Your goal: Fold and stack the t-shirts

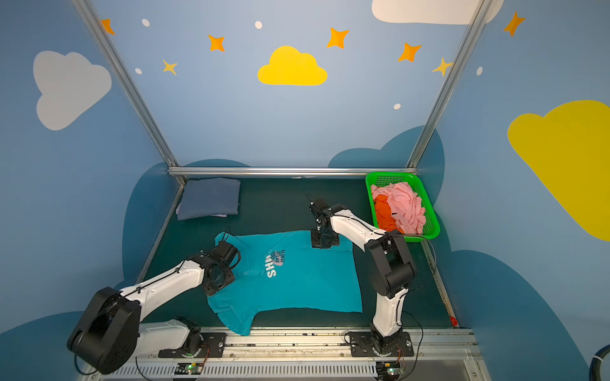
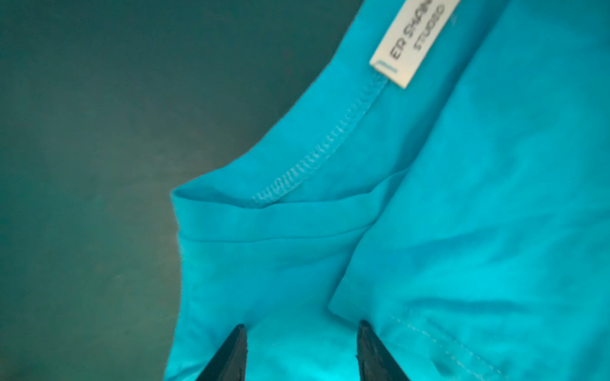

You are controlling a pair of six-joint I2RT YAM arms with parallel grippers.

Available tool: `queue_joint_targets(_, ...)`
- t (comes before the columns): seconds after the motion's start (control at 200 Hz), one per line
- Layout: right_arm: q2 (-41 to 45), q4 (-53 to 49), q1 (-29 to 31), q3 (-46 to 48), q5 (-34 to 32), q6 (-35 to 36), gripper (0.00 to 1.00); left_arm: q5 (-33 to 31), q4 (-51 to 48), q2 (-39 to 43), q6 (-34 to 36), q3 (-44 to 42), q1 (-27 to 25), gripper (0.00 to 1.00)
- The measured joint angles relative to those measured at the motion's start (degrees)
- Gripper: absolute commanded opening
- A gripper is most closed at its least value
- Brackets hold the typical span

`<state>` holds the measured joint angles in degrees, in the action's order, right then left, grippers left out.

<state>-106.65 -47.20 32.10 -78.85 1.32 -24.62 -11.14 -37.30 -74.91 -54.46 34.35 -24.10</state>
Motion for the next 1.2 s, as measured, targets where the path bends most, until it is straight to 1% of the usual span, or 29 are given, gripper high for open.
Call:
queue_joint_targets(0.18, 0.0, 0.0, 0.0, 0.0, 0.0, 0.0, 0.00, 0.2, 1.6, -2.7, 0.3, 1.8, 0.4, 0.46)
queue_joint_targets(0.25, 0.0, 0.0, 0.0, 0.0, 0.0, 0.0, 0.00, 0.2, 1.9, -2.8, 0.5, 1.9, 0.5, 0.44)
queue_joint_targets(0.451, -0.1, 0.0, 0.0, 0.0, 0.0, 0.0, 0.00, 0.1, 2.0, -1.9, 0.6, 1.9, 0.7, 0.45)
queue_joint_targets(0.531, -0.4, 0.0, 0.0, 0.0, 0.2, 0.0, 0.00, 0.1, 2.1, -1.9, 0.6, 1.9, 1.0, 0.43)
queue_joint_targets(0.706, -0.7, 0.0, 0.0, 0.0, 0.4, 0.0, 0.00, 0.1, 3.0, -3.1, 0.7, 2.0, 1.2, 0.34)
queue_joint_targets(0.906, -0.8, 0.0, 0.0, 0.0, 0.4, 0.0, 0.00, -0.1, 3.7, -4.8, 0.7, 3.2, 1.3, 0.13)
queue_joint_targets(0.981, -0.8, 0.0, 0.0, 0.0, 0.4, 0.0, 0.00, -0.1, 3.7, -5.2, 0.9, 4.0, 1.4, 0.09)
queue_joint_targets(1.031, -0.8, 0.0, 0.0, 0.0, 0.4, 0.0, 0.00, -0.2, 3.6, -5.4, 1.0, 4.5, 1.5, 0.04)
queue_joint_targets(1.202, -0.9, 0.0, 0.1, 0.0, 0.4, 0.0, 0.00, -0.5, 2.8, -4.7, 1.4, 6.0, 1.5, 0.04)
